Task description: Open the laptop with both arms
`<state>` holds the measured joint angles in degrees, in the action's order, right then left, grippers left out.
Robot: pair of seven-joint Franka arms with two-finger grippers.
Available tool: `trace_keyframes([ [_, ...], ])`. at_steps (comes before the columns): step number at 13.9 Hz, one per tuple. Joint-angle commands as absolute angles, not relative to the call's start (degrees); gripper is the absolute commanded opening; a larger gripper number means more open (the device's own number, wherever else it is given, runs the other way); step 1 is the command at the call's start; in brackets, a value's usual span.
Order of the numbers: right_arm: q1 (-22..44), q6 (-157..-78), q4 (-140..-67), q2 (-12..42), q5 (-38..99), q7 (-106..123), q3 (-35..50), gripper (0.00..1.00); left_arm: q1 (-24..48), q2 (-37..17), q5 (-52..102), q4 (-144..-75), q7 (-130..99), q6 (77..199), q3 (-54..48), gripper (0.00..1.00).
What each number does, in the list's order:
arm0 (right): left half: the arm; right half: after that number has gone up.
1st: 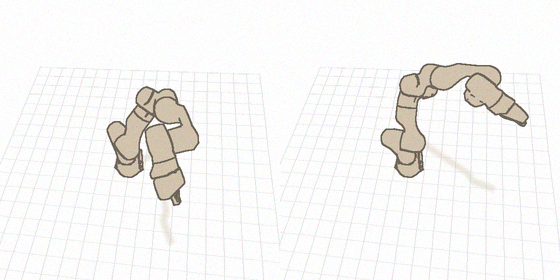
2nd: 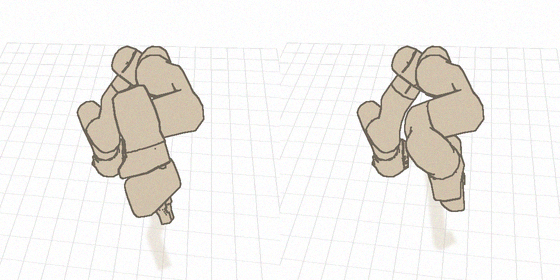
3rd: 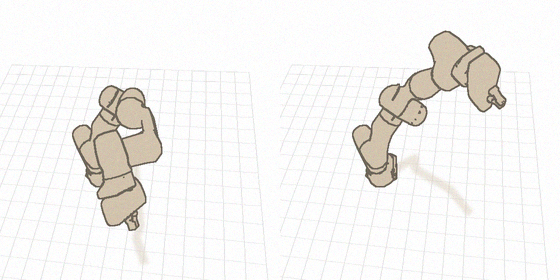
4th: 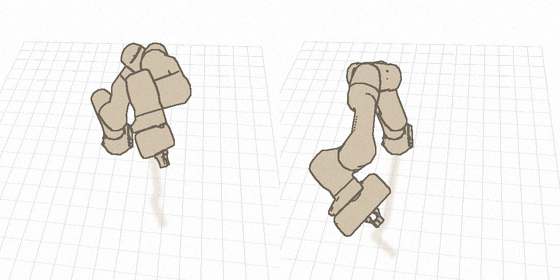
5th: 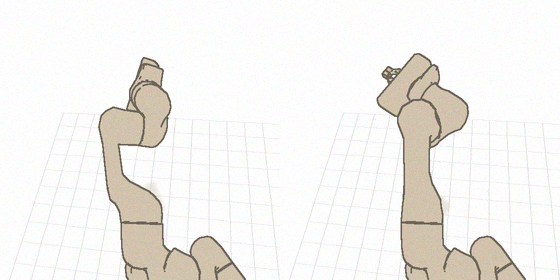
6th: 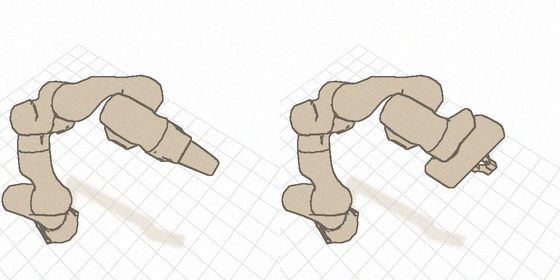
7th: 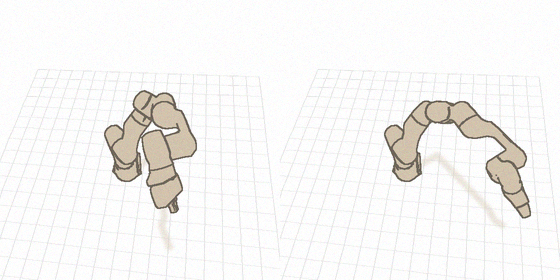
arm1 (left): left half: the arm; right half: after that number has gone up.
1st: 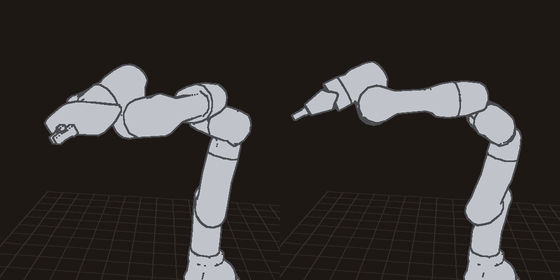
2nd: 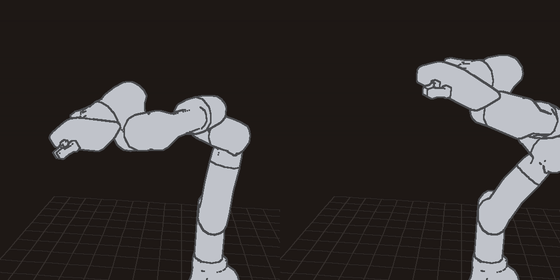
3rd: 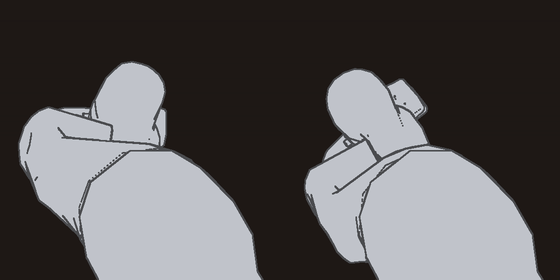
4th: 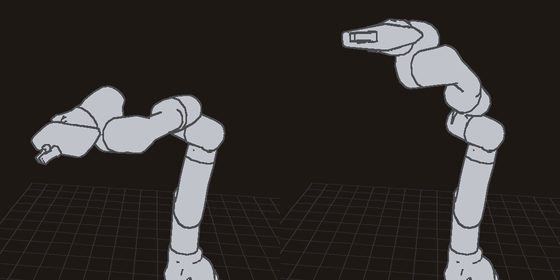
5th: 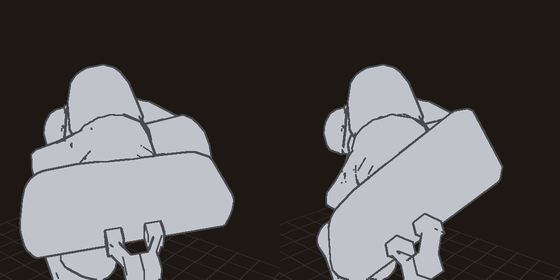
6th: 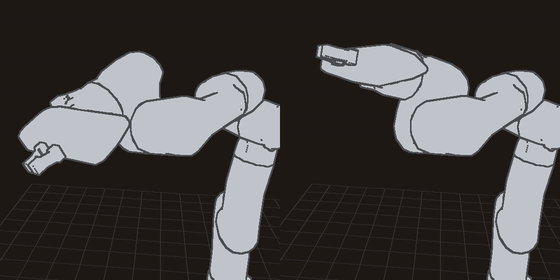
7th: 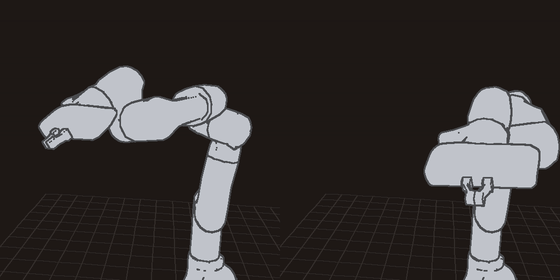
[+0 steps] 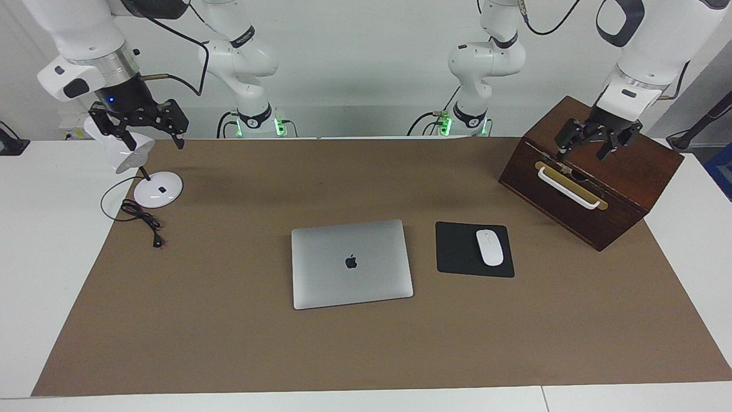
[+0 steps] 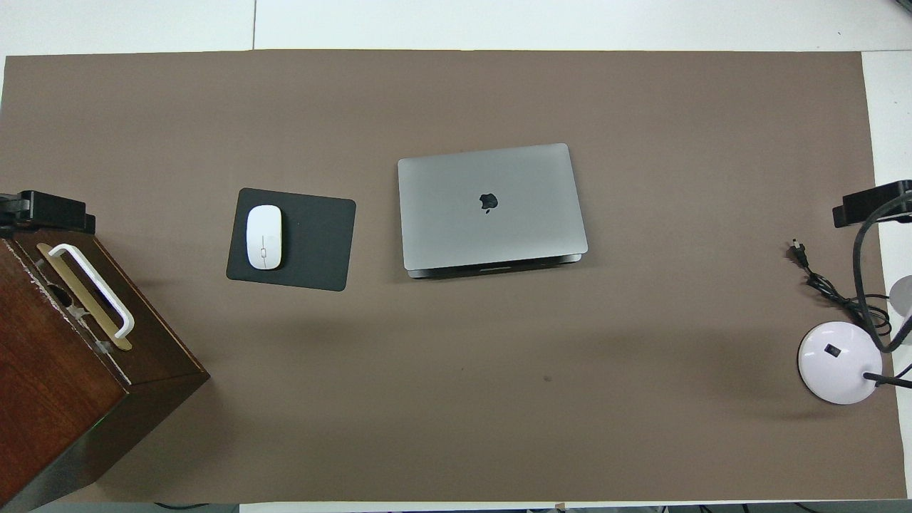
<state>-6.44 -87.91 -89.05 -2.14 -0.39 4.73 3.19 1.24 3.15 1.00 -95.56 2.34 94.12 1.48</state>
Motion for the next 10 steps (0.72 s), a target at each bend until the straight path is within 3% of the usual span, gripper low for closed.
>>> trace_keyframes([
  [1,-7.1,-88.6,-90.4,-3.5,-0.3,4.1,4.0,1.0,1.2,4.3,0.2,-96.3,1.6,93.5,1.1,1.0],
  [10,-7.0,-88.6,-90.4,-3.6,-0.2,4.4,4.0,1.0,0.7,4.3,0.3,-96.5,2.3,94.7,1.4,1.0],
])
